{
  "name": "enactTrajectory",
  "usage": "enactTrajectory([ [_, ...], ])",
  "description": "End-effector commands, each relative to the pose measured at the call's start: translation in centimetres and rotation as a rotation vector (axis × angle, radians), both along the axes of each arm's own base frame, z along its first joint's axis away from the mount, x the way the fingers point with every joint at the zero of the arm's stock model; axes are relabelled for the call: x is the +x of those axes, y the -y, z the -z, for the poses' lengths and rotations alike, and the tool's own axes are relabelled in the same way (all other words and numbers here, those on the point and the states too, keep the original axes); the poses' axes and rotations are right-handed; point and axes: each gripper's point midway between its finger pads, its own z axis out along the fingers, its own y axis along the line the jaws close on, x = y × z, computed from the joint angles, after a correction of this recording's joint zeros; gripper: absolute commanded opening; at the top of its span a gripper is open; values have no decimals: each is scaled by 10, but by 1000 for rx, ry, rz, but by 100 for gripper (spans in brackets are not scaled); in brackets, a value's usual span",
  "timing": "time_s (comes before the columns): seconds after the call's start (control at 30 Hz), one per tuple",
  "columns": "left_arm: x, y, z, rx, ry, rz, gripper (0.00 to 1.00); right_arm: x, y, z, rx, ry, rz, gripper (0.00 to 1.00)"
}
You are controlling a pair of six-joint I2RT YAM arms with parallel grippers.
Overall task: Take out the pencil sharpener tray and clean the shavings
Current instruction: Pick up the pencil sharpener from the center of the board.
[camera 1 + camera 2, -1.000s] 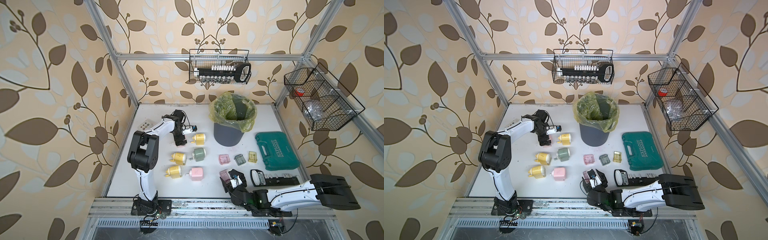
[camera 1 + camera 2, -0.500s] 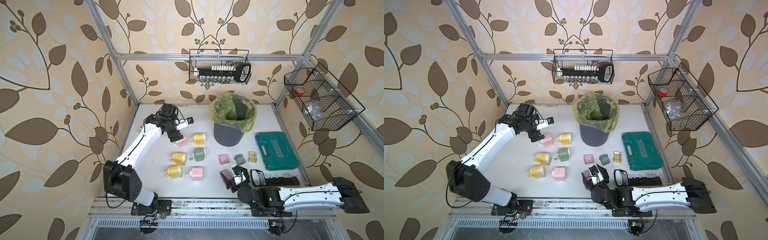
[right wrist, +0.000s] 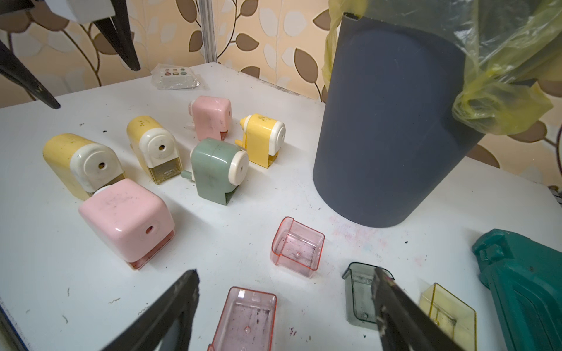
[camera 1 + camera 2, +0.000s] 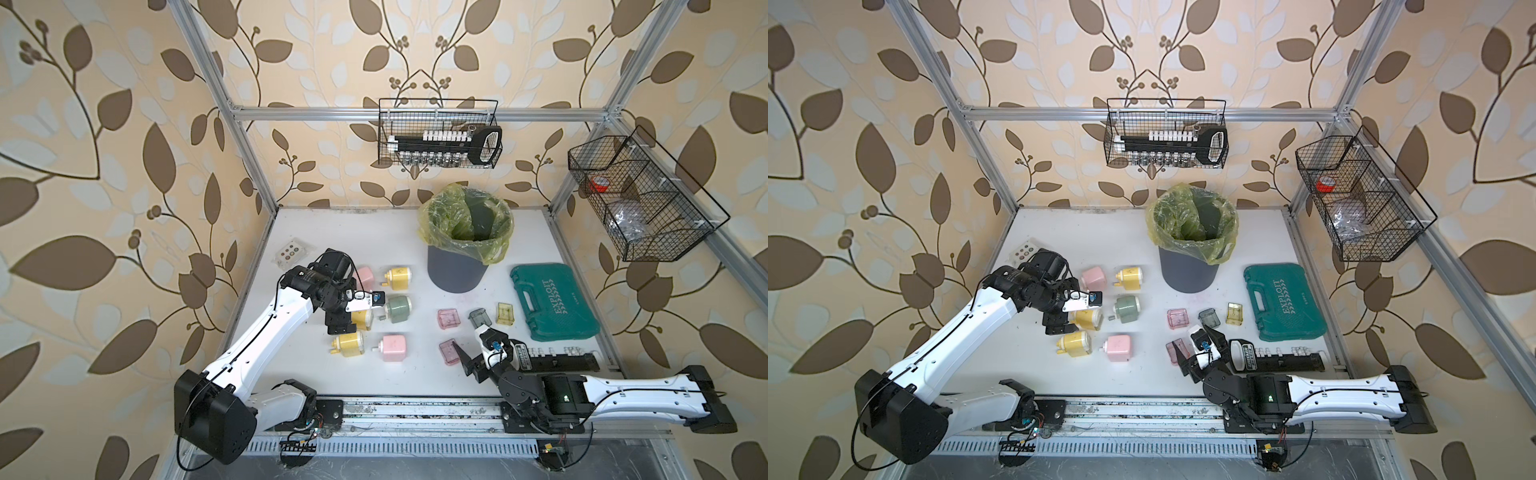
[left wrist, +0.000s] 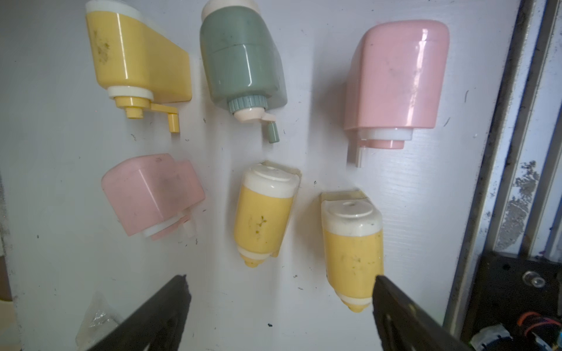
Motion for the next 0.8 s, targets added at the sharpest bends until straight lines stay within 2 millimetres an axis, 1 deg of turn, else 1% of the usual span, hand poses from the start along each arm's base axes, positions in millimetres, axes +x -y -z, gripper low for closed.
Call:
enactTrajectory([
  [0.0,2,4,6,13,-11,53,93,-3,-11,-6,-9,-13,-43,85],
  [0.1,14,7,11,22,0,55,93,-3,-16,-4,-21,-22,-53,85],
  [0.2,23,9,18,31,-3,62,92,-3,-17,-1,-28,-25,-52,85],
  [0.3,32,13,24,33,-8,66,92,-3,-15,0,-33,-21,-48,85],
  [0.4,39,15,32,43,-20,66,88,-2,-11,-1,-33,-15,-38,85],
  [0.57,45,17,52,69,-84,73,81,-2,-2,-1,-22,-10,-22,85],
  [0.77,44,13,73,96,-126,62,73,-1,1,-4,-2,-8,-17,85],
])
